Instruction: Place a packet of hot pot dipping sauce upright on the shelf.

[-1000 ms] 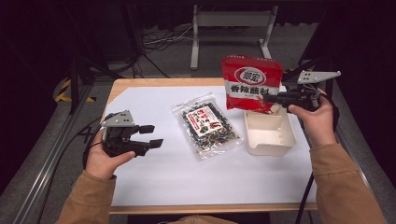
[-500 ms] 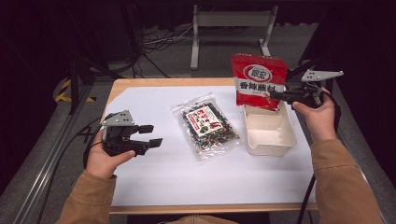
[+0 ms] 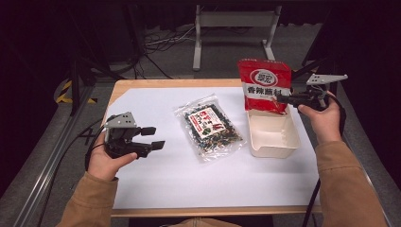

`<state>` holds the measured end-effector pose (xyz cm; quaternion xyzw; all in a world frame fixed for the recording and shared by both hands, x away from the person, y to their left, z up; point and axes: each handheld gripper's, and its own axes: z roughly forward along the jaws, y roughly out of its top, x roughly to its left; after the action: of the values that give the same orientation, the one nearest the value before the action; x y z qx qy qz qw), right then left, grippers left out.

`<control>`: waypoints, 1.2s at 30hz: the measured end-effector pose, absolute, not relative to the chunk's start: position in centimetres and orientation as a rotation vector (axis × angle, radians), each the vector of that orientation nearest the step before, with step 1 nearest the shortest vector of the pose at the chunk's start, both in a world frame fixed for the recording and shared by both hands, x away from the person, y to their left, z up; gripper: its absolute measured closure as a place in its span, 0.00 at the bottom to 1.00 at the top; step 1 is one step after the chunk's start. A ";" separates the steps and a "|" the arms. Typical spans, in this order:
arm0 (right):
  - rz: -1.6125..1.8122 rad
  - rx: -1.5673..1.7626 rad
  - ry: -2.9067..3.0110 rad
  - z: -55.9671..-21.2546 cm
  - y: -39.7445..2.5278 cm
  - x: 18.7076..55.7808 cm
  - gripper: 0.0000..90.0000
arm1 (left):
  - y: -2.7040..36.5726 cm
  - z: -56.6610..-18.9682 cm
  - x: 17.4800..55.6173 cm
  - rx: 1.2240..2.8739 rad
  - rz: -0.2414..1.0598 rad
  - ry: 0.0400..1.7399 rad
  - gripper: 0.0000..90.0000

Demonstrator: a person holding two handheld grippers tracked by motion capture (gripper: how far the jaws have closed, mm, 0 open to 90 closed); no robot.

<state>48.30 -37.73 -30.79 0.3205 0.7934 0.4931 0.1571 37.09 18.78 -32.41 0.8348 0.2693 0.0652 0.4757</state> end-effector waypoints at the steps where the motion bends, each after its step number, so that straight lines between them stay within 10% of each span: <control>1: 1.410 0.921 2.271 -30.9 -37.8 48.3 0.96 | 18.8 -32.4 37.1 2.041 0.159 0.660 0.41; 36: 1.299 0.919 2.242 -35.8 -39.0 50.5 0.93 | 18.7 -32.9 37.4 2.047 0.142 0.646 0.43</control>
<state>50.49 -39.00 -35.81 0.3279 0.7999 0.4633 0.1948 37.38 18.71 -32.90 0.8373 0.2643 0.0581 0.4752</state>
